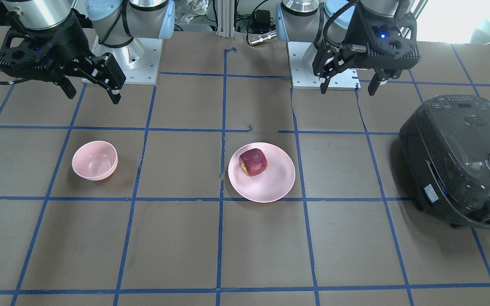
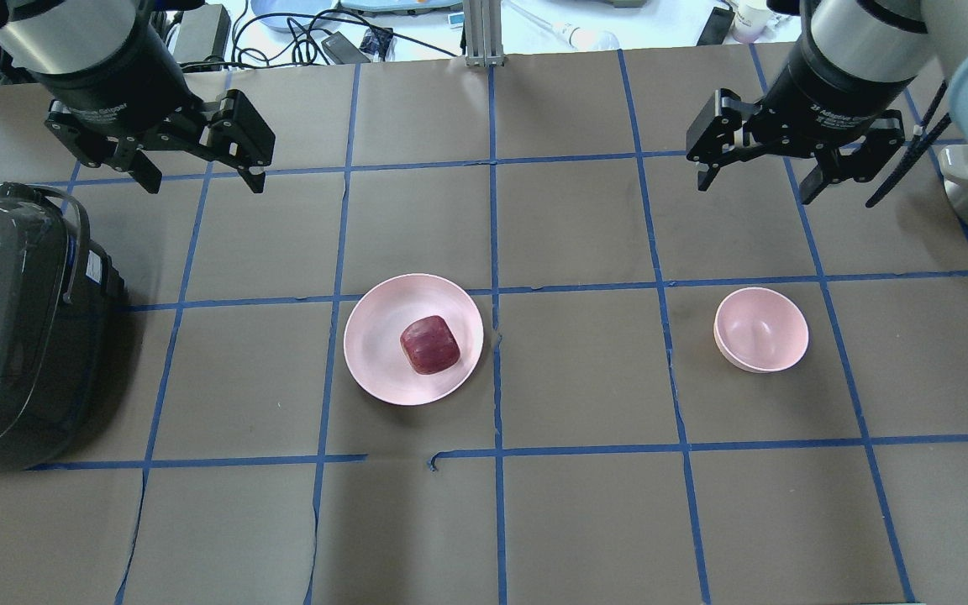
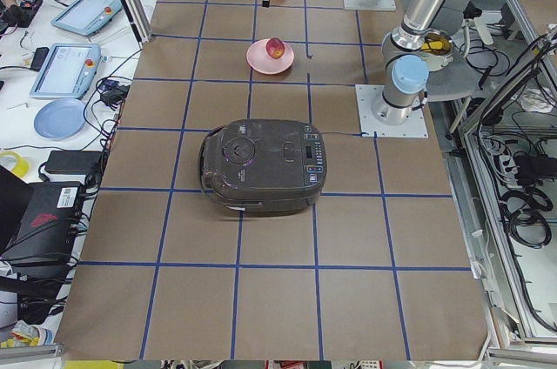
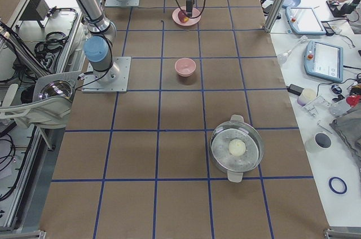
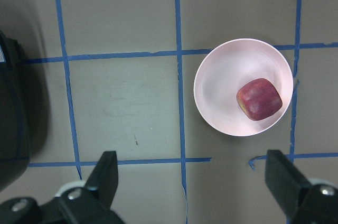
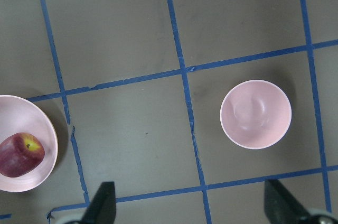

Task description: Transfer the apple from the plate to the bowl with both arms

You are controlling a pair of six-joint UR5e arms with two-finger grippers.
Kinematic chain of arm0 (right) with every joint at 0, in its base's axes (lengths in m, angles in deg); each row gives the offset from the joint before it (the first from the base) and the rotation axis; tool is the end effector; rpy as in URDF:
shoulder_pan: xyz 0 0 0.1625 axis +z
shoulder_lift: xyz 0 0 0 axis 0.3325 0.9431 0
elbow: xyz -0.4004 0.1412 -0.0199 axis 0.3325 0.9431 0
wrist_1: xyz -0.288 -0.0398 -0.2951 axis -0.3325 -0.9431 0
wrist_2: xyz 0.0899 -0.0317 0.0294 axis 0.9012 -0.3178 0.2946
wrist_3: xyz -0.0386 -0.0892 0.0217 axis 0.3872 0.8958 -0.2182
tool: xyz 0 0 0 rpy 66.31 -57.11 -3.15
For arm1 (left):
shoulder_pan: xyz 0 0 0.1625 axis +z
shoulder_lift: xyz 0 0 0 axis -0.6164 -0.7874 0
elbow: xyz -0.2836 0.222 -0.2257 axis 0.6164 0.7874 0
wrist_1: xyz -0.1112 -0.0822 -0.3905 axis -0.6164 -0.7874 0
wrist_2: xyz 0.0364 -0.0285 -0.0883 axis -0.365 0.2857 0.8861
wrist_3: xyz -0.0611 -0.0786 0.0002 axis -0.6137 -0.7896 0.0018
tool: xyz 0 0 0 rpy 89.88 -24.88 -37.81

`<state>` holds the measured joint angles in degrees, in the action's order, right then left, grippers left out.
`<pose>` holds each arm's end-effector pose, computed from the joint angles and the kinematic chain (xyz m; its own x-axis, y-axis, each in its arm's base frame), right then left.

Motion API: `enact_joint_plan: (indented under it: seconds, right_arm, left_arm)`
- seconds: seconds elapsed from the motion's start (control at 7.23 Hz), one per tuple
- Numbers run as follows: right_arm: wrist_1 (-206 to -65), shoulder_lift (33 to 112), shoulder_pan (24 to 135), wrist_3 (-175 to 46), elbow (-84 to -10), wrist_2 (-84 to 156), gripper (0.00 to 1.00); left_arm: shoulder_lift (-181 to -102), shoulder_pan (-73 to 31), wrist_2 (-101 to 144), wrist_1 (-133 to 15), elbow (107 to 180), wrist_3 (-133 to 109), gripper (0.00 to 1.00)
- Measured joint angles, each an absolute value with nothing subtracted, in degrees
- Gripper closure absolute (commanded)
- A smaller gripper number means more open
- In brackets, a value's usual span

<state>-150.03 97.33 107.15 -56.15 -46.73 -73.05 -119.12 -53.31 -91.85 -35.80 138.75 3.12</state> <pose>0.1213 -0.4684 0.5054 -0.9822 0.1730 -0.0731 0.1770 0.9829 -0.0514 -0.1417 -0.4706 0.5406 -0.9992 0.0286 -0.0288 0.0305 0.9972 -0.0685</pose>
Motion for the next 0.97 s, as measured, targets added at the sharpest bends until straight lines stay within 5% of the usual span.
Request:
enact_joint_plan:
  seconds: [0.97]
  right_arm:
    - [-149.8,98.1,106.9,-56.5,-46.6,-72.9,0.0]
  left_arm:
    - [-118.9,-53.4,-91.8,-36.4,138.6,3.1,0.0]
